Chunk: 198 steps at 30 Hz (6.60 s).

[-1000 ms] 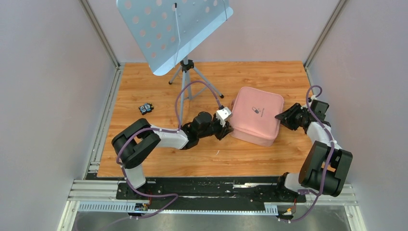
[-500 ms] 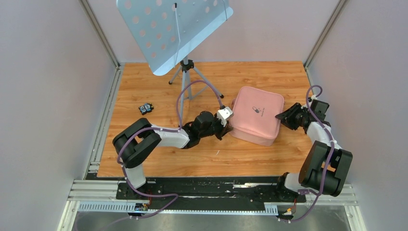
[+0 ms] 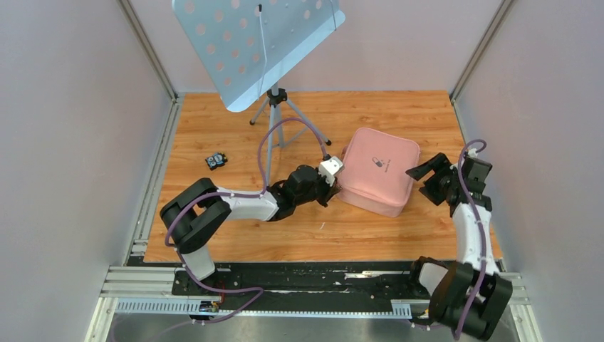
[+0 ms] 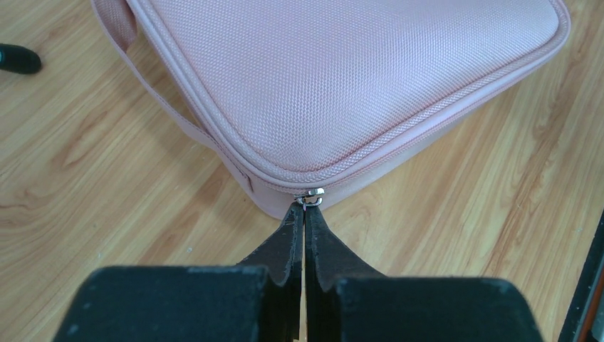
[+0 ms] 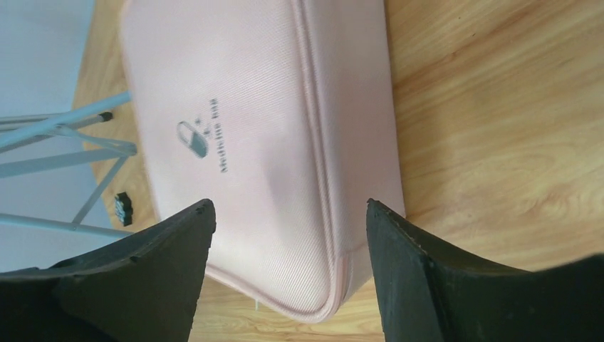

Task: Organize the medicine kit
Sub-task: Zip the medicine box at the center of the board.

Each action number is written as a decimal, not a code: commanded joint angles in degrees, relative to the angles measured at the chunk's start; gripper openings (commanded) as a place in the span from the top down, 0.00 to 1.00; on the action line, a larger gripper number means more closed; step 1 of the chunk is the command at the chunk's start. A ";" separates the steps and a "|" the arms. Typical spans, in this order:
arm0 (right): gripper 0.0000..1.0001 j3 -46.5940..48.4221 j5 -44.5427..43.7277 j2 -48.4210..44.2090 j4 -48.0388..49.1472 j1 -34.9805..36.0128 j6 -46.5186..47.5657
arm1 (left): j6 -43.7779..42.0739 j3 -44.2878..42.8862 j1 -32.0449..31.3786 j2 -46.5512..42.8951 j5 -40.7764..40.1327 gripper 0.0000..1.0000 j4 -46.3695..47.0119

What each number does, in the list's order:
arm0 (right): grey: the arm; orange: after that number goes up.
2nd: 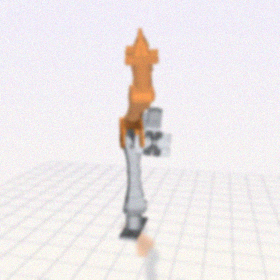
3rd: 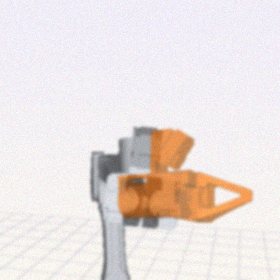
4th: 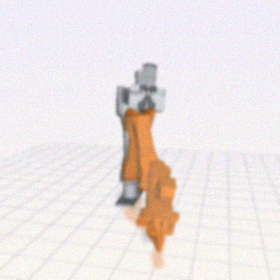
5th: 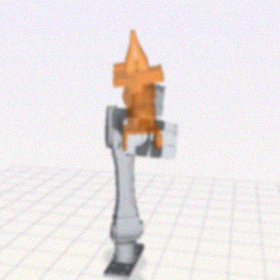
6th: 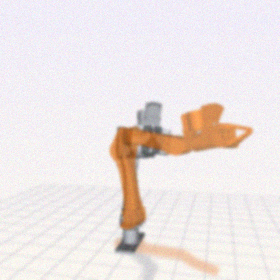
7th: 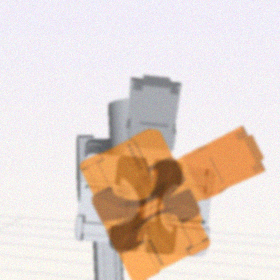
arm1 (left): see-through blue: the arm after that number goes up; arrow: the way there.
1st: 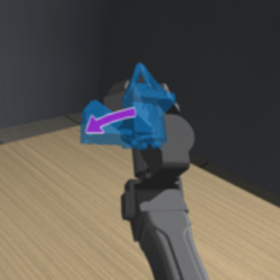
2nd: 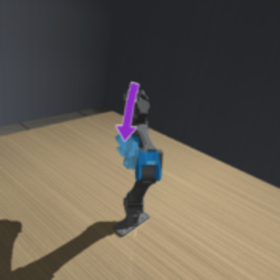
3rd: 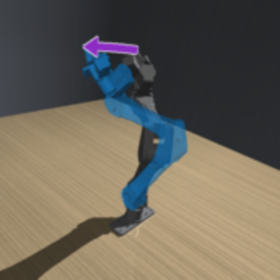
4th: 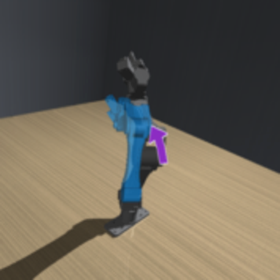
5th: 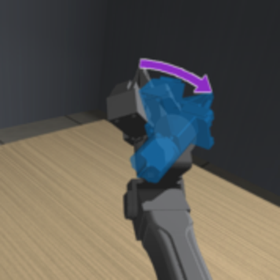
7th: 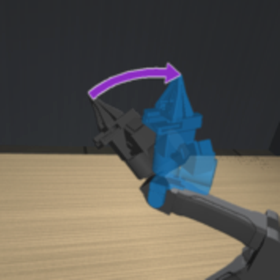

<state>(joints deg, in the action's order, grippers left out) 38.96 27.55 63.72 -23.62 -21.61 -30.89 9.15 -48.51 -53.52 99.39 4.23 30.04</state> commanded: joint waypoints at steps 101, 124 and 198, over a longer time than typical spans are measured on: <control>1.00 -6.94 -13.37 -10.37 -2.34 -1.48 -3.91 | 0.28 -7.90 -0.71 3.93 -20.78 1.00 -7.95; 0.51 -4.79 -9.86 -9.65 -1.97 -2.99 -4.03 | 0.52 -11.61 2.54 3.60 -15.12 0.47 -14.93; 0.23 13.46 -38.24 -11.60 -19.25 35.57 -3.73 | 15.91 -12.55 -6.00 -17.18 -14.27 0.01 -45.94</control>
<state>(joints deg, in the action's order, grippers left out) 52.47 -16.69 57.39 -42.78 29.82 -27.90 26.26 -51.53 -59.00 76.73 -9.30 -17.43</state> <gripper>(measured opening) 0.790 0.982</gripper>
